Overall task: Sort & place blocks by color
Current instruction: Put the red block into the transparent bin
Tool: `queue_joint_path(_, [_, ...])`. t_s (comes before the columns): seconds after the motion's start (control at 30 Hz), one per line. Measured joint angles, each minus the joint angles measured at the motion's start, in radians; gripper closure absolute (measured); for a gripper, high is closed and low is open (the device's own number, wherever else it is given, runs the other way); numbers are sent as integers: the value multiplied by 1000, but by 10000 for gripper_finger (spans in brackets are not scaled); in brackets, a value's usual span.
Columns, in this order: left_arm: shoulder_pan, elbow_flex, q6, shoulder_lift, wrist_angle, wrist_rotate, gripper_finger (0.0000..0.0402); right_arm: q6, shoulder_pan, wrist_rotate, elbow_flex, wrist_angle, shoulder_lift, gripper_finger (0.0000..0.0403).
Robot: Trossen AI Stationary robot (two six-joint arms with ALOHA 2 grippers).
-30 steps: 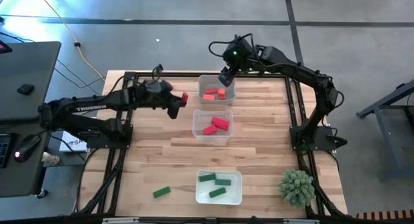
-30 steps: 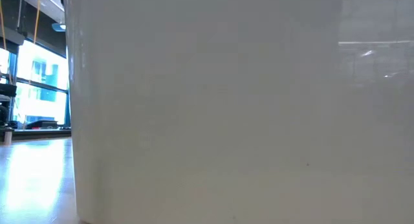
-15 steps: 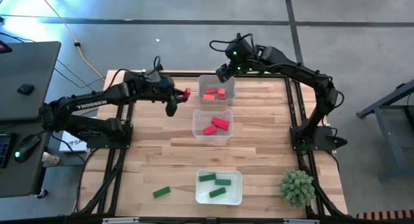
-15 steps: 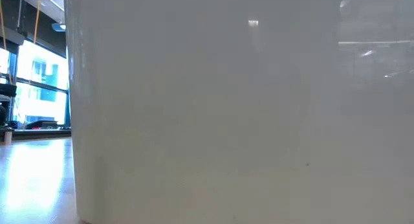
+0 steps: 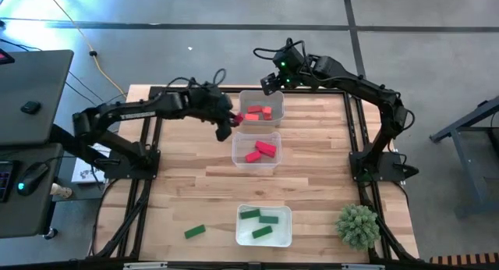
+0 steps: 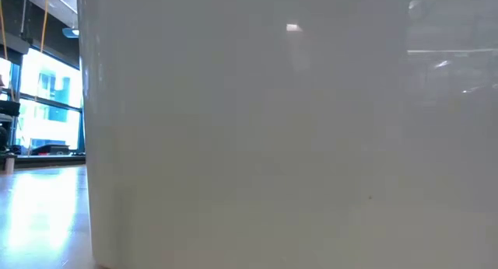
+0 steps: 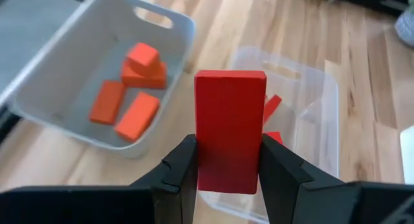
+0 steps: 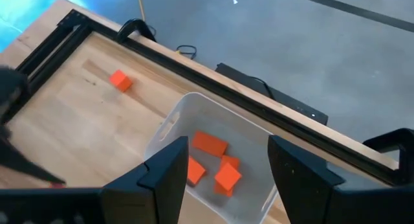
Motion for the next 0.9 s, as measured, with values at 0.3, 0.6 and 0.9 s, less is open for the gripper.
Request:
queue_joint_path(0.3, [-83, 43, 42, 191, -2, 1, 296, 0, 0, 23, -1, 0, 0, 201])
queue_joint_path(0.6, [-147, 43, 43, 337, -2, 1, 296, 0, 0, 24, -1, 0, 1, 201])
queue_joint_path(0.9, [-182, 43, 44, 404, 19, -5, 288, -9, 0, 24, -1, -8, 1, 201])
